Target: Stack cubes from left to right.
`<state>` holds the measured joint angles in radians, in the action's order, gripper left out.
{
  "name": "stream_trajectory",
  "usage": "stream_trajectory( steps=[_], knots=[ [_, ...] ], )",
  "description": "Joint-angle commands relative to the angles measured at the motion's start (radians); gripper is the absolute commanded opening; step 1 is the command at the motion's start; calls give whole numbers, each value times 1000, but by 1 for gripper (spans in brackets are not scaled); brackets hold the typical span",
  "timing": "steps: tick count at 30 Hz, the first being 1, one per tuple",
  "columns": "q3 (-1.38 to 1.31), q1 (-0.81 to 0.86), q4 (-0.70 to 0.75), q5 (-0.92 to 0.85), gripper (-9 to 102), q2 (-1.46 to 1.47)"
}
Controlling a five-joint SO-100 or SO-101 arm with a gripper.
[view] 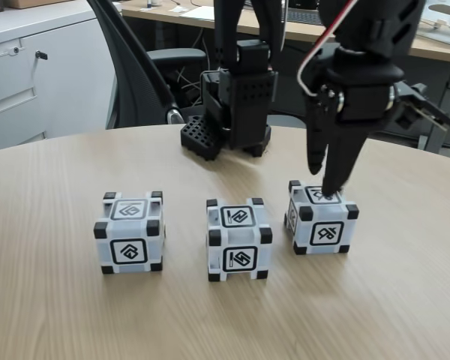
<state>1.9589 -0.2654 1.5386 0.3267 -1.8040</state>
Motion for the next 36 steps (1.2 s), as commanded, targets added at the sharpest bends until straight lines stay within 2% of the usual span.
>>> stream_trajectory(
  steps=[1, 3, 11, 23, 30, 32, 35, 36],
  knots=[
    [-41, 5, 5, -15, 36, -5],
    [-41, 5, 5, -21, 42, -5],
    [-41, 3, 5, -74, 49, 71],
    [-41, 3, -9, -61, 48, 210],
    [-43, 5, -11, -52, 35, 304],
    [-43, 9, -11, -49, 25, 334],
    [-52, 20, -11, -40, 5, 354],
    [-52, 20, -11, -40, 2, 342]
  ],
)
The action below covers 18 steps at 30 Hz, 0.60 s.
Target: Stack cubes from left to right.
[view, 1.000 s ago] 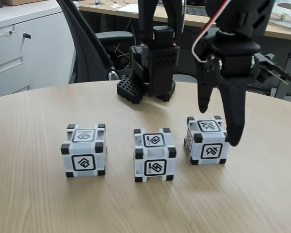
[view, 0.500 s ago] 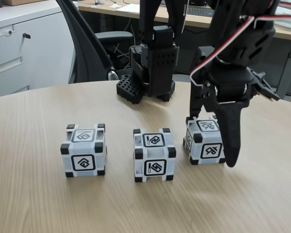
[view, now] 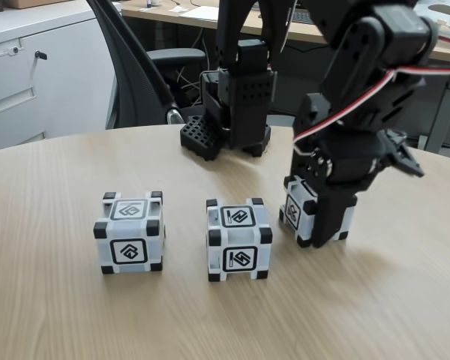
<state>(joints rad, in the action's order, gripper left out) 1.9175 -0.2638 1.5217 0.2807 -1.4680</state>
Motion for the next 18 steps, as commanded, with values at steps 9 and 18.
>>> stream_trajectory(
  steps=[9, 18],
  knots=[
    [-15, 20, 11, -17, 0, -67],
    [-8, 20, 17, -51, 0, -405]
  ],
)
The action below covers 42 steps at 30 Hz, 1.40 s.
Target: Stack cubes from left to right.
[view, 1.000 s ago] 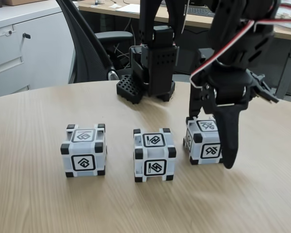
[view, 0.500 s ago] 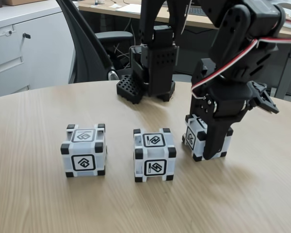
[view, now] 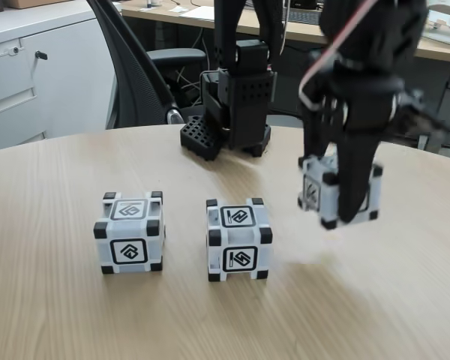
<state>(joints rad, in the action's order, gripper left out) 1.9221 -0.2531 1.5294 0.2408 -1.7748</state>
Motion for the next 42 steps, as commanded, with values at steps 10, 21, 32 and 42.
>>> stream_trajectory(
  steps=[10, 21, 32, 42],
  knots=[
    [-18, 114, 14, -72, 0, -169],
    [-20, 356, 15, -233, 0, -172],
    [-12, 634, 15, -407, 0, -170],
    [-6, 910, 15, -563, 0, -164]
  ],
)
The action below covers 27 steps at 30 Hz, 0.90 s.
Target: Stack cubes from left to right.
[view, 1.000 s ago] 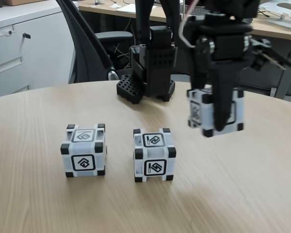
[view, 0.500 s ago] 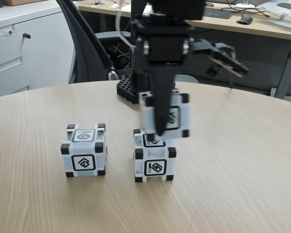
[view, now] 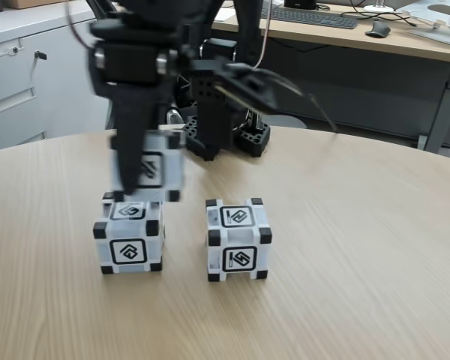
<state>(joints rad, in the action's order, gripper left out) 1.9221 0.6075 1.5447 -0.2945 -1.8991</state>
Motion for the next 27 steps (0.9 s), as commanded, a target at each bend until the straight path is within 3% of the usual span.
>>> stream_trajectory(
  steps=[1, 27],
  knots=[
    [-6, 72, 0, -35, 0, -34],
    [-5, 103, -2, 60, 0, 51]
  ],
)
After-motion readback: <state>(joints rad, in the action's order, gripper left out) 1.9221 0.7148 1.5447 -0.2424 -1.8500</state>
